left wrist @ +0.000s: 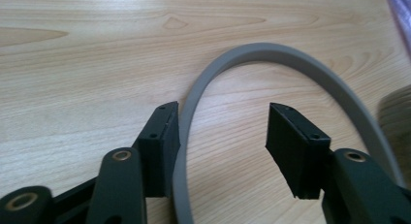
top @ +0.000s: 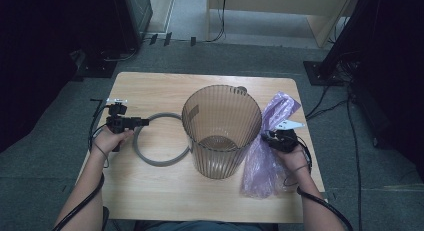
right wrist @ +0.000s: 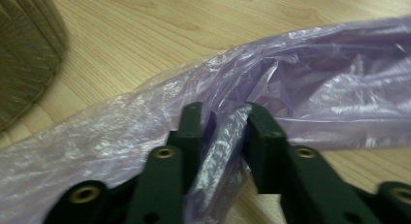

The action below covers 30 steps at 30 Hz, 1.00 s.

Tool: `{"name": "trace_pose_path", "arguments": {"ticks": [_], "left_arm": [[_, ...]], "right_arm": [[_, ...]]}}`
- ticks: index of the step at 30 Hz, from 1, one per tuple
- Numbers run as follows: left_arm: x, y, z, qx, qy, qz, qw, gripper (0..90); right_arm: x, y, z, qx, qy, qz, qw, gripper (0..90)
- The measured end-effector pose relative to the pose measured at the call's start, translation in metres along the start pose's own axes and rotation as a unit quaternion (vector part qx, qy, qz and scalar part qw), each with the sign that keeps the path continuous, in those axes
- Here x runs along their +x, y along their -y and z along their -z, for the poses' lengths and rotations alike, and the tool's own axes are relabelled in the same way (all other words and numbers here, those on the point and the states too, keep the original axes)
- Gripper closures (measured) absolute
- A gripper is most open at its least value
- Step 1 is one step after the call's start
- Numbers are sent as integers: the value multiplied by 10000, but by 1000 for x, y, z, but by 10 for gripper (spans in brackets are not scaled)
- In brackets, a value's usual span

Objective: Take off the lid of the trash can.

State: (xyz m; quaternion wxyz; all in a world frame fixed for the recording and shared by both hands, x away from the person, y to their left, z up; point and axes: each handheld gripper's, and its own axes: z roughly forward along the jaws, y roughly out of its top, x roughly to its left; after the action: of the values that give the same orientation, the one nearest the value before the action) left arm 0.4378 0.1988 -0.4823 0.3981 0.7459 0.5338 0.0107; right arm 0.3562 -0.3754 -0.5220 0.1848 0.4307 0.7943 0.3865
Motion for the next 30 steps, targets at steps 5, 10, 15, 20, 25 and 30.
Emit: {"name": "trace_pose_path", "arguments": {"ticks": [5, 10, 15, 20, 25, 30], "left_arm": [[-3, -2, 2, -3, 49, -20, 10000, 438], [-5, -2, 3, -5, 105, -18, 9999, 422], [-8, -4, 5, -21, 201, 39, 9998, 407], [-12, -7, 6, -43, 278, 33, 9996, 399], [-19, -9, 7, -1, 311, -60, 9995, 384], [-24, -11, 8, -7, 336, -120, 9994, 381]], "right_arm": [[-3, 1, 1, -11, -190, -490, 9986, 842], [-5, -2, 5, 35, -301, -703, 9971, 866], [-7, -12, 12, -148, -348, -977, 9945, 879], [-5, -21, 17, -201, -479, -919, 9944, 881], [-4, -33, 27, -298, -513, -1067, 9925, 881], [-2, -38, 31, -356, -578, -1000, 9927, 881]]}}
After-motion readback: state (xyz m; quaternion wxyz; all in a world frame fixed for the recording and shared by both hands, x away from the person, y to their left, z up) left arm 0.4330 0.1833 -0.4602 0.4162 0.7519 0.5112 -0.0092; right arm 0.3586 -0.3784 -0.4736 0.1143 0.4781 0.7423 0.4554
